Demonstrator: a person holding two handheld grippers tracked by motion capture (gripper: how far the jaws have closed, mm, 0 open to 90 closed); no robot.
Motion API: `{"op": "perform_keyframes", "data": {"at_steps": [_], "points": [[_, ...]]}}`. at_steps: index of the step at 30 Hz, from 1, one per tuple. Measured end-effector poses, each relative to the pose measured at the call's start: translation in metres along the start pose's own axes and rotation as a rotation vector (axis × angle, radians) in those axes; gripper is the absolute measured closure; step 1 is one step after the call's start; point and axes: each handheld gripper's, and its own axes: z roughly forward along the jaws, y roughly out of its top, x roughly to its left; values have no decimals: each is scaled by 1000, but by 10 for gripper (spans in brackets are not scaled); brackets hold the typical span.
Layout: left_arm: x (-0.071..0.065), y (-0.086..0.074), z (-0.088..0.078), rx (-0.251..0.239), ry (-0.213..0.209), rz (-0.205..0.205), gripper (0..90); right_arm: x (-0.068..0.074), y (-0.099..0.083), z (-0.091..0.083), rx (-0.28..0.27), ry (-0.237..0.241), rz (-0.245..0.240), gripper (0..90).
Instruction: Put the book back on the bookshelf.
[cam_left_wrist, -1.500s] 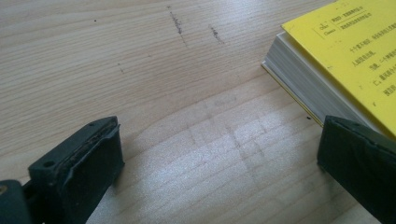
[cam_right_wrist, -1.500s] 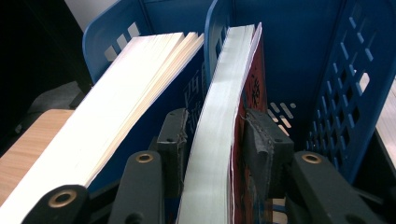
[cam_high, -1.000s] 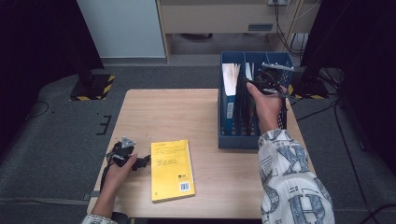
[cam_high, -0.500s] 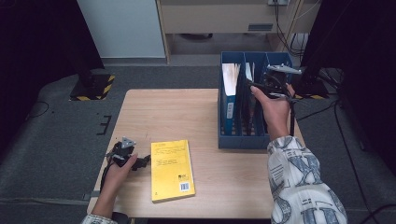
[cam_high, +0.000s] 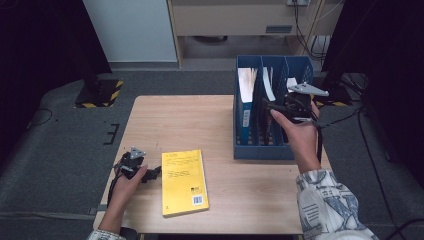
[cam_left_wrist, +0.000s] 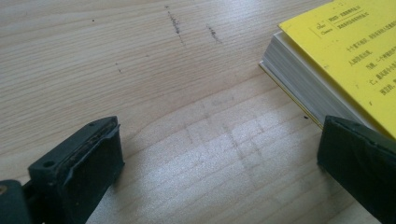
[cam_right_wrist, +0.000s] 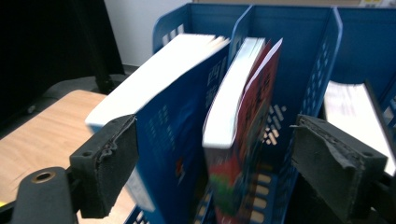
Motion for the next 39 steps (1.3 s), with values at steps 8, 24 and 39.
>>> {"op": "perform_keyframes", "data": {"at_steps": [8,24,39], "points": [[0,0,0,0,1,-2,0,11,-33,-11,27,66,0,120],[-1,1,1,0,8,-8,0,49,-108,-8,135,223,-21,114],[-1,1,1,-1,9,-8,0,87,-153,5,174,300,-75,156]]}}
